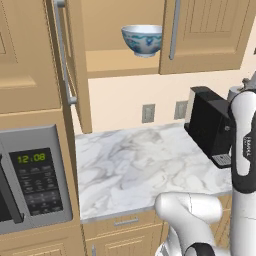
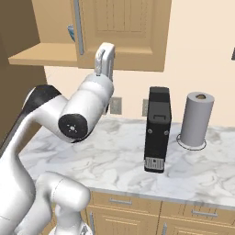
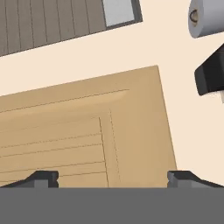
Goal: Pick the mug and place it in the sink. Pick the bowl and place it in the open cabinet and then close the cabinet.
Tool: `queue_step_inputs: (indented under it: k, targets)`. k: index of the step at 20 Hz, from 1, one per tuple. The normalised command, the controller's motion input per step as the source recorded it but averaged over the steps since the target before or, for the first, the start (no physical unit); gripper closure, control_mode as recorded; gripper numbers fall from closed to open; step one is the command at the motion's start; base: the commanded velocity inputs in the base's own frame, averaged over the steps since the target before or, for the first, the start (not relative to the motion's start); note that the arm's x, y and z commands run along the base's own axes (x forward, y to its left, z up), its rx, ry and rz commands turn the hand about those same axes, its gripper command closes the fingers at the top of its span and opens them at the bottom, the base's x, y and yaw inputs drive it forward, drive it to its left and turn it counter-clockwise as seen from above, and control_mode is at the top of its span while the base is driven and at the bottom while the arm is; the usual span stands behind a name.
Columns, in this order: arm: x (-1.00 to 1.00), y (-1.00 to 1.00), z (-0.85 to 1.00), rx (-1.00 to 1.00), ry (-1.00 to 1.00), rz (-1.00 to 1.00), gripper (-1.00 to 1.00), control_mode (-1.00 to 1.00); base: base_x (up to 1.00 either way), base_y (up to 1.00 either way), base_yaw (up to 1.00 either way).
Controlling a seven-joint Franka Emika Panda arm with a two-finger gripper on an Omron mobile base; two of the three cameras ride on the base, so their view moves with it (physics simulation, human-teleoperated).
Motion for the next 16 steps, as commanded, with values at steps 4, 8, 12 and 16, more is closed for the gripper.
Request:
queue_step_inputs:
  k: [4,8,12,16]
  targets:
    - [-0.75,-0.11,0.05,0.03,0.24,0.0,-1.0,-1.0,0.0,0.0,0.0]
    - [-0.57,-0.03,0.0,0.01,0.37,0.0,-1.0,-1.0,0.0,0.0,0.0]
    - [-0.72,0.0,0.0,0.0,0.31,0.0,-1.0,-1.0,0.0,0.0,0.0]
    - [-0.74,0.0,0.0,0.0,0.22,0.0,-1.0,-1.0,0.0,0.0,0.0]
